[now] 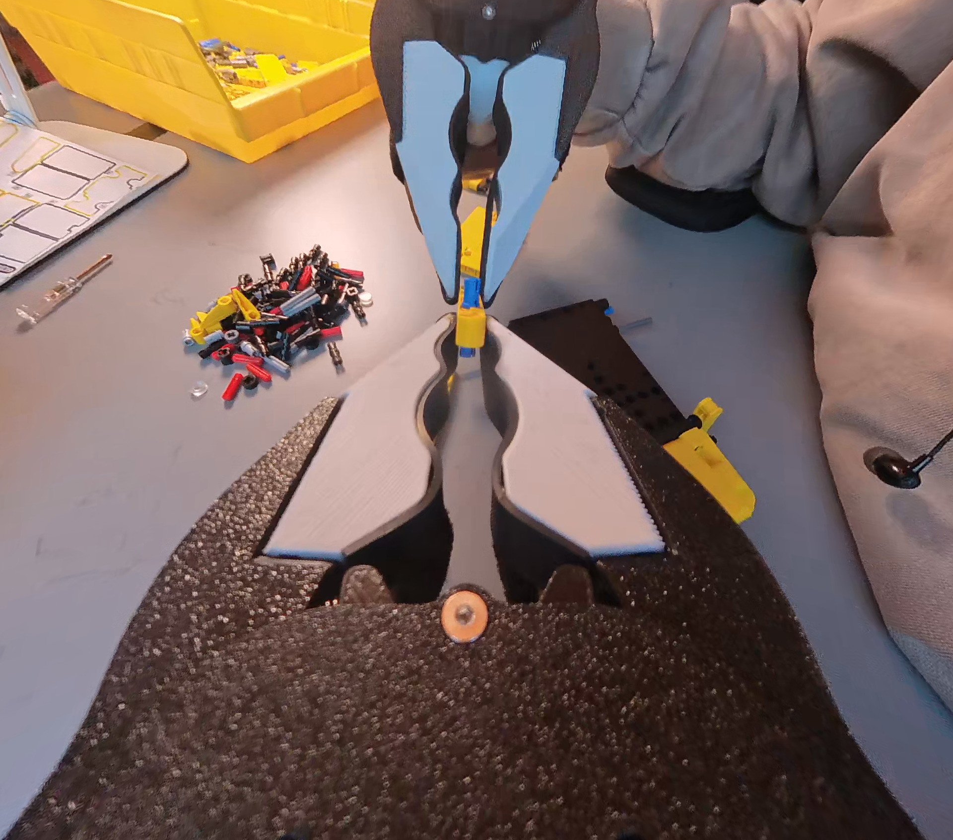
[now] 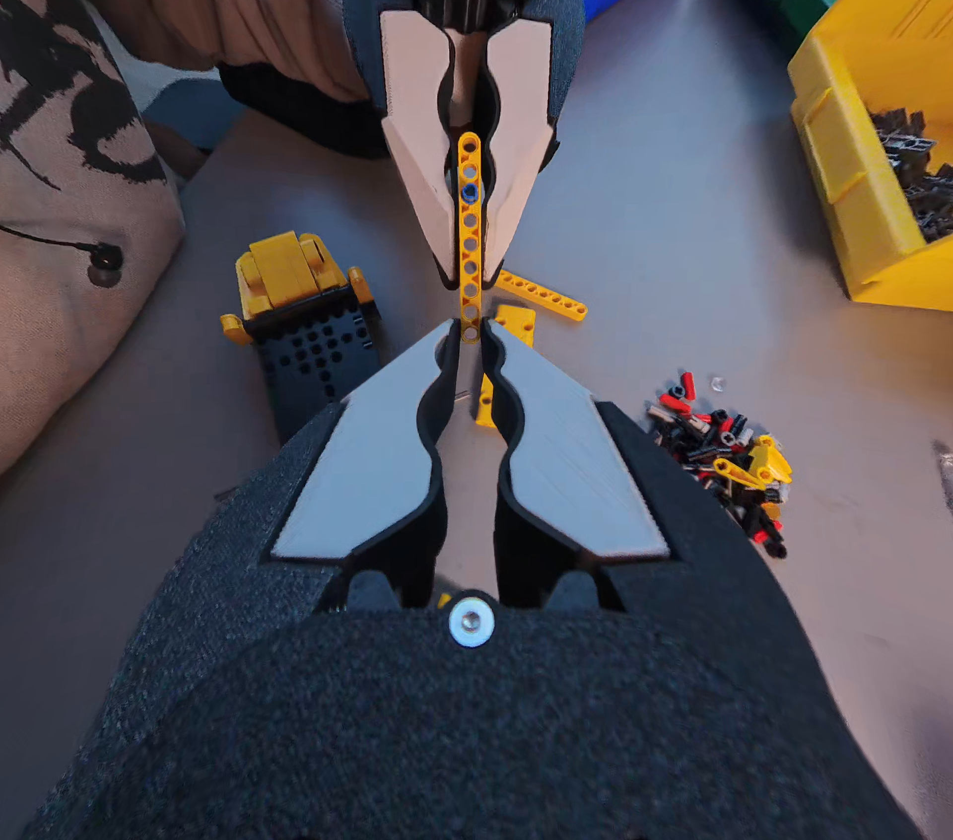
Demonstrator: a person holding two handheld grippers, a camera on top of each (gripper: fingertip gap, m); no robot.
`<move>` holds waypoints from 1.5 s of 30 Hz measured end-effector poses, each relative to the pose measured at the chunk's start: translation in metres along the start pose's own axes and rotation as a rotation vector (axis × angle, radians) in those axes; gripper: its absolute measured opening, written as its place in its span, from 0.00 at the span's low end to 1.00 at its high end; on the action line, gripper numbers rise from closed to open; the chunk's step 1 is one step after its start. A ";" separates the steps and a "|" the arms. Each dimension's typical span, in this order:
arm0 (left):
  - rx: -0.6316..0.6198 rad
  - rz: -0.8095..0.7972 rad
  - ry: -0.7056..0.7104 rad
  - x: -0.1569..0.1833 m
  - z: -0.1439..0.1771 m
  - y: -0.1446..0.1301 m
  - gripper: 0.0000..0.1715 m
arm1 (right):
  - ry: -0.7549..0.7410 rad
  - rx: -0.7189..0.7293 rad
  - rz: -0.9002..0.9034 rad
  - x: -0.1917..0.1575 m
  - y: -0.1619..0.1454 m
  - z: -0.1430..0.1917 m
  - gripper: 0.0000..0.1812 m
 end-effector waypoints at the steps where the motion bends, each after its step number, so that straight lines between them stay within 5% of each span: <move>1: -0.012 0.000 -0.006 0.001 -0.001 -0.001 0.03 | 0.000 -0.022 0.019 -0.001 -0.002 0.000 0.04; 3: -0.008 0.010 -0.015 0.002 0.000 0.000 0.03 | -0.017 0.011 0.014 0.001 0.005 0.008 0.11; 9: -0.044 0.003 -0.028 0.004 -0.004 -0.004 0.03 | -0.040 0.138 0.031 -0.008 0.040 0.009 0.11; 15: -0.069 -0.014 -0.026 0.007 -0.006 -0.006 0.04 | -0.025 0.126 0.021 -0.010 0.032 -0.009 0.02; 37: -0.102 0.022 -0.063 0.010 -0.008 -0.011 0.03 | -0.010 0.169 0.035 -0.013 0.030 -0.016 0.02; 45: 0.164 -0.005 -0.036 0.004 0.020 0.026 0.12 | -0.003 0.301 -0.080 0.001 0.042 0.006 0.02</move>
Point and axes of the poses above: each gripper's, where its closed fingertips meet, z back along the fingers, y out of its top, x = y × z across the jaws, the point moved 3 cm from there along z, back along the fingers, and after that the axes turned 4 degrees about -y, right-handed, at the moved point
